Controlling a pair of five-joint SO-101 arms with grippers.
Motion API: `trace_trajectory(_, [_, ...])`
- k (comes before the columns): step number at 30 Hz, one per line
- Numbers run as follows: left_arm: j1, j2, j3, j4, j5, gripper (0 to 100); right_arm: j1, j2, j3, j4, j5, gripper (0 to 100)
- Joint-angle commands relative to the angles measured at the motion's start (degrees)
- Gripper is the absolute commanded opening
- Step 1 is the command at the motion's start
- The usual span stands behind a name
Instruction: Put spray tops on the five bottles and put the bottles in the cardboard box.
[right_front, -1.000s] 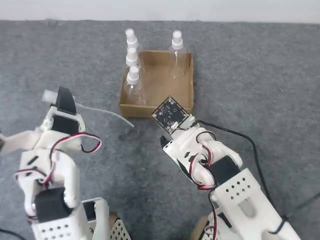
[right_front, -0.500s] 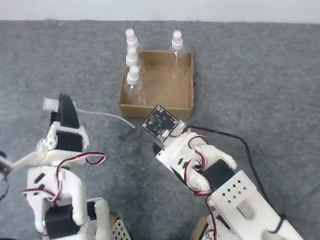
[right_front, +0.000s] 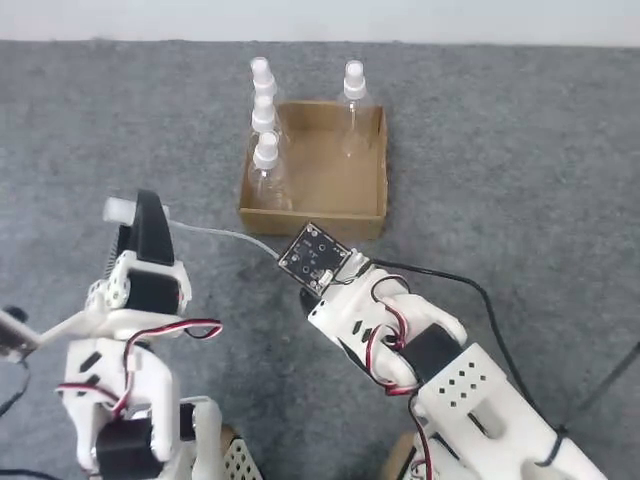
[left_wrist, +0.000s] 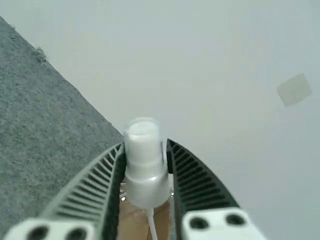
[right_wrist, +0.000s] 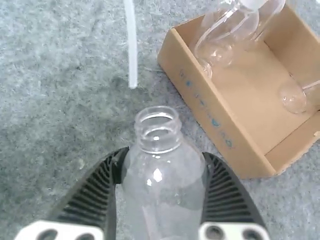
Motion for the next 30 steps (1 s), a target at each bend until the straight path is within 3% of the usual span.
trace_trajectory(1, [0.2, -0.4, 0.0, -1.1, 0.4, 1, -0.5, -2.0, -0.7, -1.4, 1.1, 8.0])
trace_trajectory(22, [6.4, -0.4, 3.8, 0.0, -1.7, 1, -2.1, -2.5, 0.0, -1.5, 1.1, 8.0])
trace_trajectory(30, [14.8, -0.4, 4.0, 4.1, -4.9, 1, -2.1, -2.5, 0.1, -1.6, 0.9, 8.0])
